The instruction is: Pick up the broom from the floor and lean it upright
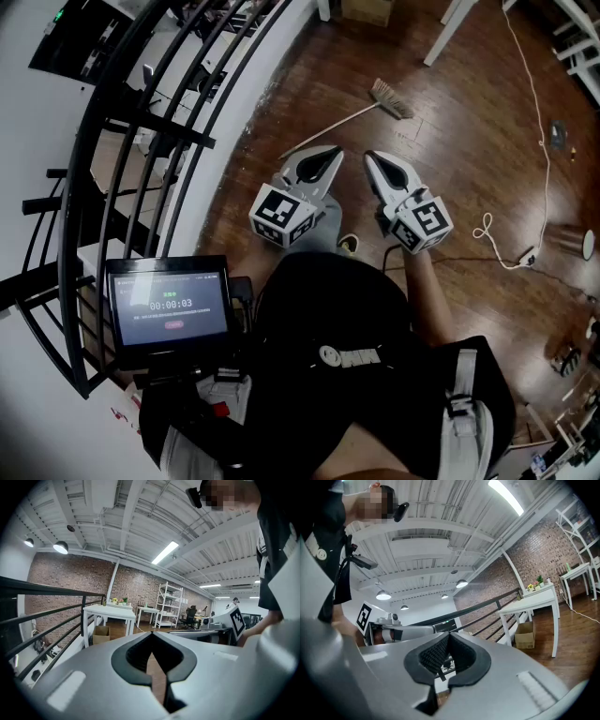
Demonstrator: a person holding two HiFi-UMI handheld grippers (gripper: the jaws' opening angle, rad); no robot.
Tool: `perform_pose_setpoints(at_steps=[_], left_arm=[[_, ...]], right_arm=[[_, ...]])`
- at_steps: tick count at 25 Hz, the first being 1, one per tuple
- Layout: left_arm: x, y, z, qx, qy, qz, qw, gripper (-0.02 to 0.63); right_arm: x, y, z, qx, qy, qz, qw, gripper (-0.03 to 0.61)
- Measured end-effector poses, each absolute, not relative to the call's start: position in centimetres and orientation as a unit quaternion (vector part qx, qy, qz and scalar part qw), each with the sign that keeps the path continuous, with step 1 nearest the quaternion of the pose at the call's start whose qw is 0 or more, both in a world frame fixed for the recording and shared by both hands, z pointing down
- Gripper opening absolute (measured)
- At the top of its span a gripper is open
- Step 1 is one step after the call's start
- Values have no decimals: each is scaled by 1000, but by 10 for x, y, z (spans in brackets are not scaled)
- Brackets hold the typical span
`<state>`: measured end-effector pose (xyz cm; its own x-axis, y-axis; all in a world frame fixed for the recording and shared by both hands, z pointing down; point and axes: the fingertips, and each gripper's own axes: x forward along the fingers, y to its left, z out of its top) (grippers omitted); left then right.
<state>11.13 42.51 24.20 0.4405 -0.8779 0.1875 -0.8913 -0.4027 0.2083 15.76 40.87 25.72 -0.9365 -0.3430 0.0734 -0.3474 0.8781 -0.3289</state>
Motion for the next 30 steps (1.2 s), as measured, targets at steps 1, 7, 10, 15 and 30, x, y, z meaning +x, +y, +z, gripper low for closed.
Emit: perform_pose_setpoints(at_steps=[1, 7, 10, 15, 30], left_arm=[[102, 416, 245, 837, -530, 29, 136, 14], [59, 358, 276, 830, -535, 58, 144, 33], [37, 329, 293, 831, -530, 66, 155, 110], [8, 310, 285, 819, -550, 25, 163, 120], [-73, 242, 307, 762, -622, -8, 180, 12]], right_arm=[[149, 401, 258, 178, -969, 172, 8, 3], [107, 342, 272, 167, -969, 176, 34, 3], [84, 312, 281, 158, -969, 180, 51, 3], [69, 290, 275, 151, -970, 171, 81, 3], [3, 187, 309, 64, -978, 116, 158, 3]])
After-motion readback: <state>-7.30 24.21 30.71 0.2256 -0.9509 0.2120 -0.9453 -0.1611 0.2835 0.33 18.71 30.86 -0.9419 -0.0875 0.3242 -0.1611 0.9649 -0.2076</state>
